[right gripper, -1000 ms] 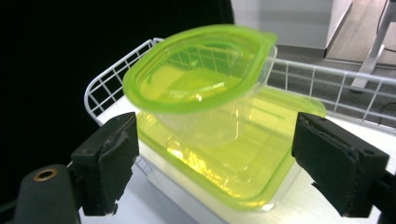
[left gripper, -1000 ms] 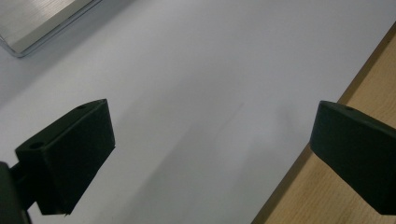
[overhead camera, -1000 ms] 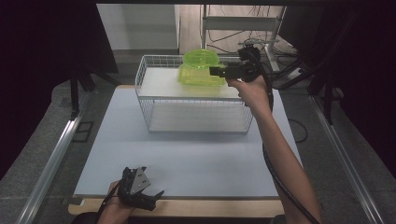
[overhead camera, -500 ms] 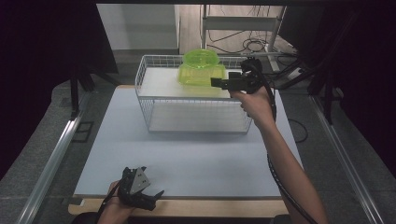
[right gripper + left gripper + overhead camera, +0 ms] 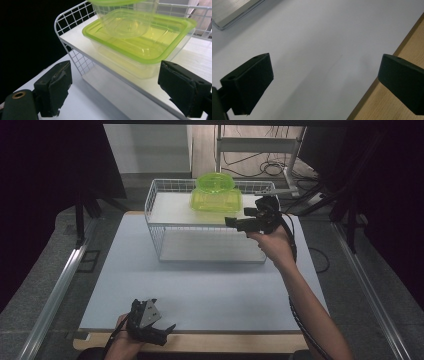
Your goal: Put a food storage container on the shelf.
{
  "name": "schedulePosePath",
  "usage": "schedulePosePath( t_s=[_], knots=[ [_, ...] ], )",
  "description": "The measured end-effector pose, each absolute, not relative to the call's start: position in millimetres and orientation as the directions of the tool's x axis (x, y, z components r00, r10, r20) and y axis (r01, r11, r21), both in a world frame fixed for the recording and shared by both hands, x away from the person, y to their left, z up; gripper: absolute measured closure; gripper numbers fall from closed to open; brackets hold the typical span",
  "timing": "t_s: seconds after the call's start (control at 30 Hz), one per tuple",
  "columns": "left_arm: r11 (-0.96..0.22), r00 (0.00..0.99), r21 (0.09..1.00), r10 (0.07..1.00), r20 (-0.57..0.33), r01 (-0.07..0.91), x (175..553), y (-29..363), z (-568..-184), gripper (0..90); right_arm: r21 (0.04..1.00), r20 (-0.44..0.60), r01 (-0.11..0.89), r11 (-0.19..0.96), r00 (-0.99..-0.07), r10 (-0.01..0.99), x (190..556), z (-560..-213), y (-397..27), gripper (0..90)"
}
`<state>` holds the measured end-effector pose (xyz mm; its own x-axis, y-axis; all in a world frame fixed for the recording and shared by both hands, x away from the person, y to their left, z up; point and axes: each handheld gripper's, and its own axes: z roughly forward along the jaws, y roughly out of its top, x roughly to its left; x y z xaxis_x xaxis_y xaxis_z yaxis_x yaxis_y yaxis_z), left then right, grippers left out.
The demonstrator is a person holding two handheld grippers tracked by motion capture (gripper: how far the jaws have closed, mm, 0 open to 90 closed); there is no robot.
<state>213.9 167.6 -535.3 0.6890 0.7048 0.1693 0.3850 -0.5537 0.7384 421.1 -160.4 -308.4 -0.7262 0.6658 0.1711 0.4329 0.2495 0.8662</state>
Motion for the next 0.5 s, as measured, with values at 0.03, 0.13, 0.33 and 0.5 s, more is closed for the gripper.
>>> schedulePosePath(
  t_s=[0.03, 0.13, 0.33, 0.5],
  knots=[
    [-0.554, 0.689, 0.738, 0.705, 0.169, 0.385, 213.8, 167.6, -535.3, 0.1, 0.867, 0.171, 0.431, 0.249, -0.728, 0.664, 420.0, -309.7, -160.7, 12.5],
    [-0.555, 0.689, 0.738, 0.705, 0.171, 0.384, 213.8, 167.6, -535.4, 0.1, 0.868, 0.168, 0.427, 0.254, -0.733, 0.659, 417.1, -313.9, -161.3, 12.2],
    [-0.554, 0.688, 0.739, 0.705, 0.17, 0.385, 213.7, 167.7, -535.5, 0.1, 0.866, 0.164, 0.424, 0.265, -0.742, 0.65, 411.5, -323.1, -160.9, 12.0],
    [-0.552, 0.689, 0.739, 0.705, 0.168, 0.385, 213.7, 168.0, -535.4, 0.1, 0.867, 0.146, 0.41, 0.283, -0.752, 0.643, 404.9, -331.1, -160.1, 11.4]
  ],
)
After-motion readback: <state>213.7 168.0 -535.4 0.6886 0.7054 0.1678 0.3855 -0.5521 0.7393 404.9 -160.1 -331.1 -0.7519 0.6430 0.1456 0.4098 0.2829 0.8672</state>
